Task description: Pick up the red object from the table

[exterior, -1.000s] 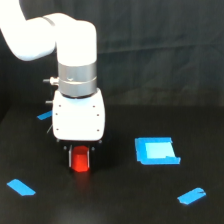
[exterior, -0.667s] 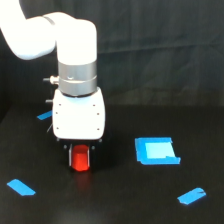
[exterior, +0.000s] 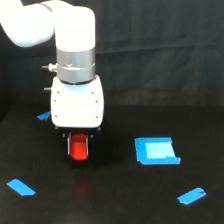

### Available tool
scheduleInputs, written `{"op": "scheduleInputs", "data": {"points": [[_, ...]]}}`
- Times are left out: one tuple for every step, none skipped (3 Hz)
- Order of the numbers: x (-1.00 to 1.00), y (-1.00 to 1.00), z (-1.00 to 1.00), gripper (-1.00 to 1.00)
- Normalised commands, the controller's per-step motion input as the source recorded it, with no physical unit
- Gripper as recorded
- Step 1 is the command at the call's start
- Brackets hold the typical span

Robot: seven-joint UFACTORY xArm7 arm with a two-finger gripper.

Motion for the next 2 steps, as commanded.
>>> {"op": "scheduleInputs", "data": {"points": [[0.16,-0.03,1.0,-0.97],[0.11,0.12,0.93,-1.0]]}}
